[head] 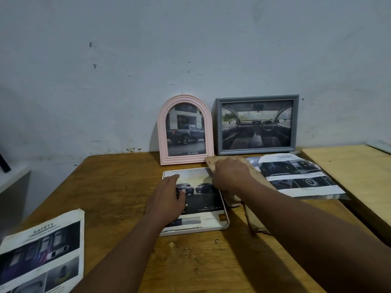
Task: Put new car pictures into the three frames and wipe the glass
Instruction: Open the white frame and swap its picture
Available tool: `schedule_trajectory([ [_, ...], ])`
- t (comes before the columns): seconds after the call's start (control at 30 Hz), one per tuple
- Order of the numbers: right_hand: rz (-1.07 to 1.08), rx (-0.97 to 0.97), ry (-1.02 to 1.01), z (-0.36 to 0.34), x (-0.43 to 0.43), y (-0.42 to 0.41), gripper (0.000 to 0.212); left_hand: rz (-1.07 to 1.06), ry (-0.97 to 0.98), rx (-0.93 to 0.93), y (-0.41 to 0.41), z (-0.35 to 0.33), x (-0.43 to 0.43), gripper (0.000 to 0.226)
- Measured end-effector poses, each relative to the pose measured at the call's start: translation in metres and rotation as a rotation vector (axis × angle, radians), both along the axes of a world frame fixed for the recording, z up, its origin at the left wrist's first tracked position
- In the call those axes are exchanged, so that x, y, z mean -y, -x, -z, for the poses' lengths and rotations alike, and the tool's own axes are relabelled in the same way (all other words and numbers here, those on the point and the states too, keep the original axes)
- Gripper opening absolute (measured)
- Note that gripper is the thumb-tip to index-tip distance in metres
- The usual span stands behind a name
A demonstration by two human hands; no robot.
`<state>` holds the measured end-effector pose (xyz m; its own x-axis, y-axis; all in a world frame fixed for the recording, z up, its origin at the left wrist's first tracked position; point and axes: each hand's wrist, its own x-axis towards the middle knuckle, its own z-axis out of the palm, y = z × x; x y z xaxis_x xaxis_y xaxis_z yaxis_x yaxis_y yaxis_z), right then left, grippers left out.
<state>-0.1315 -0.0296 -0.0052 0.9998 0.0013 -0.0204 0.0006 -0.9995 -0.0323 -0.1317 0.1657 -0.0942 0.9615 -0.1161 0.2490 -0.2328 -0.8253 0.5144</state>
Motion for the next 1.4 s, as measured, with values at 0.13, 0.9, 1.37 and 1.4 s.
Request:
schedule_trajectory([
  [0.13,0.073,0.015,-0.064,0.019,0.006,0.009,0.041,-0.007,-0.01,-0.01,-0.001,-0.001,-0.002,0.057],
  [0.9,-0.092,0.107,-0.258,0.039,-0.033,0.029,0.04,-0.097,0.12,0.017,0.009,-0.009,-0.044,0.054],
  [1.37,0.137,0.267,-0.225,0.063,-0.066,0.041,0.035,-0.095,0.023,0.006,0.017,0.004,-0.051,0.053],
  [1.4,0.135,0.275,-0.22,0.063,-0.066,0.041,0.033,-0.094,0.015,0.007,0.016,0.004,-0.05,0.053],
])
